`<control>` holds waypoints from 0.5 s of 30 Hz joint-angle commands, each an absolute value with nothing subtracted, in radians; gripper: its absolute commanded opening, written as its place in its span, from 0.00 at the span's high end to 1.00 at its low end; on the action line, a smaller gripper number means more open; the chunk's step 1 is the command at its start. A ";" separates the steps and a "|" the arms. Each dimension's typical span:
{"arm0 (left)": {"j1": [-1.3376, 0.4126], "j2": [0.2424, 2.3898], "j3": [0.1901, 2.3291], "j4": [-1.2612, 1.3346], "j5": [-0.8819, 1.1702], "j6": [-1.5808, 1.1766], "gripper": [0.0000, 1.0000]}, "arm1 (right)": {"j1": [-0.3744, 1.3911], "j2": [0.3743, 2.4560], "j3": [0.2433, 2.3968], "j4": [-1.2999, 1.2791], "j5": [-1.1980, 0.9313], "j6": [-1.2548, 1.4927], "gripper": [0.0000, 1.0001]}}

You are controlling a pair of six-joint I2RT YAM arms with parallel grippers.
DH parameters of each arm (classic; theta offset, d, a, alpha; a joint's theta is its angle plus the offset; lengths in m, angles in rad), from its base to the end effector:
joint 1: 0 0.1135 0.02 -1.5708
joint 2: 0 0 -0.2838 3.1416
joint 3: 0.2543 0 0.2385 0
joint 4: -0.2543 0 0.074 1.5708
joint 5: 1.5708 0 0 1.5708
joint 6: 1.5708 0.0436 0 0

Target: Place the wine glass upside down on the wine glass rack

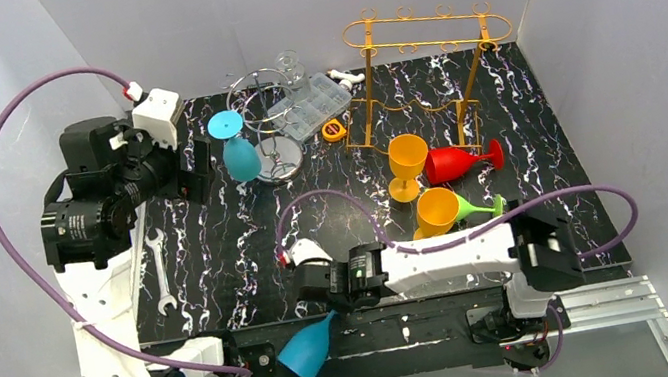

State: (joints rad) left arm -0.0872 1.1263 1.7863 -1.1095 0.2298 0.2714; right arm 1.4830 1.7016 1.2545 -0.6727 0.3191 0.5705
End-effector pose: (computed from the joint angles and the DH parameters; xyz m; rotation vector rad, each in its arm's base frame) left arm 0.1470 -0.0228 0.5080 0.5004 1.9462 -0.1146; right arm 0.0436 0.3389 0.2453 -1.0693 2.3987 0.2965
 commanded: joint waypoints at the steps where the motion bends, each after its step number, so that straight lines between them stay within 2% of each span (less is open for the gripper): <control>1: -0.084 1.135 1.847 -1.136 0.341 0.234 0.02 | 1.462 1.556 1.354 -0.720 0.617 0.459 0.99; 8: -0.084 1.147 1.887 -1.191 0.603 0.178 0.02 | 1.463 1.382 1.553 -0.638 1.016 0.063 0.99; 11: -0.084 1.157 1.881 -1.258 0.762 0.210 0.02 | 1.466 1.299 1.546 -0.463 1.040 -0.160 0.99; 15: -0.084 1.153 1.853 -1.296 0.893 0.253 0.02 | 1.472 1.194 1.459 -0.219 0.960 -0.403 0.99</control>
State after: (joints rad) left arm -0.0872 1.1534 1.8622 -1.2163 0.6777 0.2115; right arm 1.4620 1.2663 1.5173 -0.4892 0.9356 -0.0776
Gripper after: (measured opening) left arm 0.982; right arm 0.096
